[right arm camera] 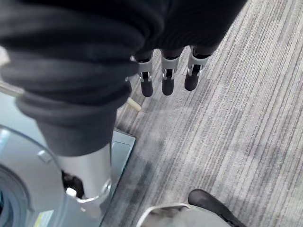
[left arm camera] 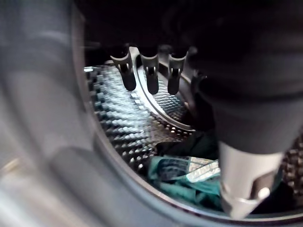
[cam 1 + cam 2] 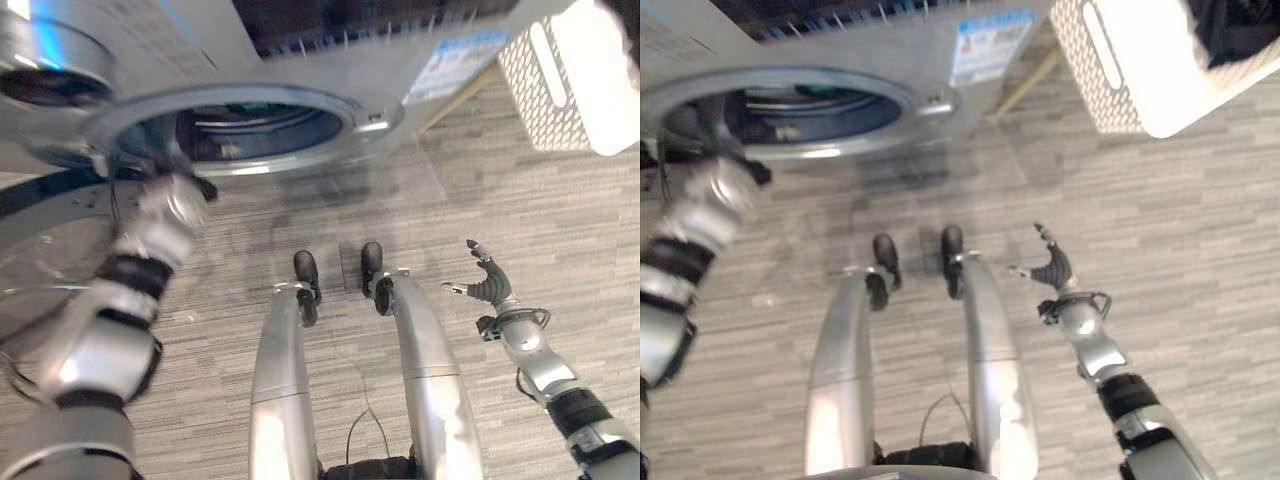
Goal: Grab the laundry basket,head to the washer,open it,put in the laundry and shut it.
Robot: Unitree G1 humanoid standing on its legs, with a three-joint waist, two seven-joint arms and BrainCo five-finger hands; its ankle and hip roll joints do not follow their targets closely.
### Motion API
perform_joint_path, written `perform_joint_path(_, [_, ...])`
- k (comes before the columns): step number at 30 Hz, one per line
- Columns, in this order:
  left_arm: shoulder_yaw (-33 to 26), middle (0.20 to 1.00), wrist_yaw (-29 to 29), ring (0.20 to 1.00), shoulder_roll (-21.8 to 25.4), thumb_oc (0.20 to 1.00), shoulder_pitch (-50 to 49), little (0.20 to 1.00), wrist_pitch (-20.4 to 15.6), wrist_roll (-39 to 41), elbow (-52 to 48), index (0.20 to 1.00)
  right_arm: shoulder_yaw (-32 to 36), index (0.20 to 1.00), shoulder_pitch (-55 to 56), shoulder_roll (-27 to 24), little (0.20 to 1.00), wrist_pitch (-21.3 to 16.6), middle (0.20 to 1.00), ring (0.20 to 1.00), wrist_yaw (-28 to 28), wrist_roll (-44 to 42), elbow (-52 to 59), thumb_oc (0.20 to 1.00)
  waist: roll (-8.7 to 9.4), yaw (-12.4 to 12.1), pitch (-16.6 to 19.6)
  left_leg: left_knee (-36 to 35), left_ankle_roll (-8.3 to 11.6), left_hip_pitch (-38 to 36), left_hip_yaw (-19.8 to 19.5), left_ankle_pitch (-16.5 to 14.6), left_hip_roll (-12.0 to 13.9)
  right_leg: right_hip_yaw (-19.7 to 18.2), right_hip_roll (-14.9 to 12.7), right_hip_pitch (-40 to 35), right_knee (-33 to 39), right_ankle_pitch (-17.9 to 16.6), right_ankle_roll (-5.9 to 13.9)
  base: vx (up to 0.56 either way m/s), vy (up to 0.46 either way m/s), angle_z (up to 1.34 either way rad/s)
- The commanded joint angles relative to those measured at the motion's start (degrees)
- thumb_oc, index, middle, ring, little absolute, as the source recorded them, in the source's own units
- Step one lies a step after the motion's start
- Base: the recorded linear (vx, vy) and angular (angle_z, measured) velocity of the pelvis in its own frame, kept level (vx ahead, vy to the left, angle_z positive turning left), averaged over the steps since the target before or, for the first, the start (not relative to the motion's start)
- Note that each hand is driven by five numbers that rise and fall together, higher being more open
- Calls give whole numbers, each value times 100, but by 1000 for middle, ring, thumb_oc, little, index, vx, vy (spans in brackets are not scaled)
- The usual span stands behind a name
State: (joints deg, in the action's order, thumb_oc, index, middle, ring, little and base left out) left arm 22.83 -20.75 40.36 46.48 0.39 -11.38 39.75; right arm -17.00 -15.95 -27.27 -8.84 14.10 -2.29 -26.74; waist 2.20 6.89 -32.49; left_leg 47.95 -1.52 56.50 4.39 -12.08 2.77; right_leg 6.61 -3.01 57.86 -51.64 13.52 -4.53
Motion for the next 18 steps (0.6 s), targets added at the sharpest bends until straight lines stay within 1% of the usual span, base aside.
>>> perform_joint_path(1, [-293, 1000, -287, 1000, -272, 1000, -538, 1000, -198, 478, -290, 1000, 192, 1000, 401, -38, 1000, 101, 1000, 1000, 199, 183, 127, 1000, -38, -194, 301, -324, 38, -600, -269, -377, 233, -187, -70, -759, 1067, 119, 486, 12, -13, 7])
perform_joint_path(3, [-635, 1000, -260, 1000, -957, 1000, -1510, 1000, -319, 774, -724, 1000, 282, 1000, 484, 152, 1000, 183, 1000, 1000, 227, 169, -35, 1000, -29, -298, 369, -889, 99, -1211, -236, -222, 151, -151, -103, -1374, 1557, 0, 530, 37, -23, 6])
perform_joint_path(4, [-711, 1000, -200, 1000, -1166, 1000, -1851, 1000, -350, 842, -790, 1000, 330, 1000, 525, 210, 1000, 215, 1000, 1000, 201, 168, -98, 1000, -28, -337, 411, -1093, 107, -1422, -233, -181, 127, -140, -105, -1580, 1726, -21, 543, 117, -50, 25])
perform_joint_path(5, [-807, 1000, -5, 1000, -1580, 1000, -2527, 1000, -391, 1020, -831, 1000, 405, 1000, 658, 377, 1000, 296, 1000, 1000, 139, 138, -268, 1000, -16, -406, 522, -1606, 137, -2000, -209, -49, 77, -104, -128, -2143, 2137, -111, 579, 102, -29, 28])
perform_joint_path(6, [-809, 1000, -3, 1000, -1581, 1000, -2541, 1000, -388, 1020, -840, 1000, 401, 1000, 666, 375, 1000, 296, 1000, 1000, 139, 138, -267, 1000, -13, -404, 504, -1637, 138, -2046, -206, -37, 74, -105, -129, -2184, 2161, -120, 579, 166, -65, 23])
perform_joint_path(7, [-863, 1000, 265, 1000, -1849, 1000, -3032, 1000, -459, 1322, -703, 1000, 447, 1000, 773, 507, 1000, 323, 1000, 1000, 78, 103, -441, 1000, -3, -454, 631, -2104, 182, -2561, -192, 92, 59, -54, -126, -2683, 2510, -183, 605, 87, -40, 9])
perform_joint_path(8, [-864, 1000, 267, 1000, -1848, 1000, -3041, 1000, -460, 1323, -706, 1000, 444, 1000, 779, 507, 1000, 321, 1000, 1000, 79, 102, -440, 1000, 1, -453, 606, -2142, 183, -2616, -189, 108, 56, -54, -127, -2732, 2537, -193, 605, 131, -57, 3])
perform_joint_path(9, [-908, 1000, 390, 1000, -1945, 1000, -3254, 1000, -455, 1439, -604, 1000, 490, 1000, 823, 551, 1000, 343, 1000, 1000, 32, 75, -524, 1000, 1, -473, 689, -2310, 200, -2813, -185, 159, 40, -43, -119, -2945, 2711, -217, 614, 84, -50, 5])
perform_joint_path(10, [-943, 1000, 544, 1000, -2021, 1000, -3504, 1000, -471, 1586, -501, 1000, 497, 1000, 880, 586, 1000, 351, 1000, 1000, 0, 57, -640, 1000, 18, -488, 764, -2555, 238, -3114, -167, 254, 39, -20, -108, -3270, 2941, -266, 629, 103, -69, 8])
perform_joint_path(11, [-974, 1000, 738, 1000, -2091, 1000, -3834, 1000, -422, 1670, -334, 1000, 522, 1000, 966, 634, 1000, 389, 1000, 1000, -93, 67, -831, 1000, 40, -502, 927, -2859, 202, -3454, -129, 463, 43, 8, -80, -3643, 3302, -460, 610, 59, -51, 7])
perform_joint_path(12, [-975, 1000, 738, 1000, -2090, 1000, -3836, 1000, -422, 1670, -335, 1000, 522, 1000, 966, 634, 1000, 389, 1000, 1000, -93, 67, -831, 1000, 42, -505, 914, -2871, 202, -3477, -126, 466, 43, 6, -80, -3663, 3311, -464, 610, 85, -32, 0])
perform_joint_path(16, [-1029, 1000, 906, 1000, -2143, 1000, -4298, 1000, -329, 1482, 109, 1000, 527, 1000, 1156, 677, 1000, 462, 1000, 1000, -214, 206, -1301, 1000, 79, -551, 1291, -3256, 192, -4239, -112, 468, 64, -92, 89, -4493, 3930, -578, 661, 160, -12, -13])
perform_joint_path(17, [-1033, 1000, 928, 1000, -2155, 1000, -4347, 1000, -328, 1456, 230, 1000, 526, 1000, 1196, 685, 1000, 461, 1000, 1000, -232, 195, -1381, 1000, 102, -561, 1400, -3318, 198, -4386, -141, 474, 37, -134, 116, -4670, 4078, -607, 679, 163, 16, -11])
perform_joint_path(18, [-1023, 1000, 949, 1000, -2175, 1000, -4365, 1000, -348, 1444, 326, 1000, 530, 1000, 1209, 710, 1000, 451, 1000, 1000, -246, 179, -1478, 1000, 129, -589, 1473, -3394, 232, -4488, -281, 523, -44, -173, 130, -4813, 4242, -642, 694, 154, 77, -12])
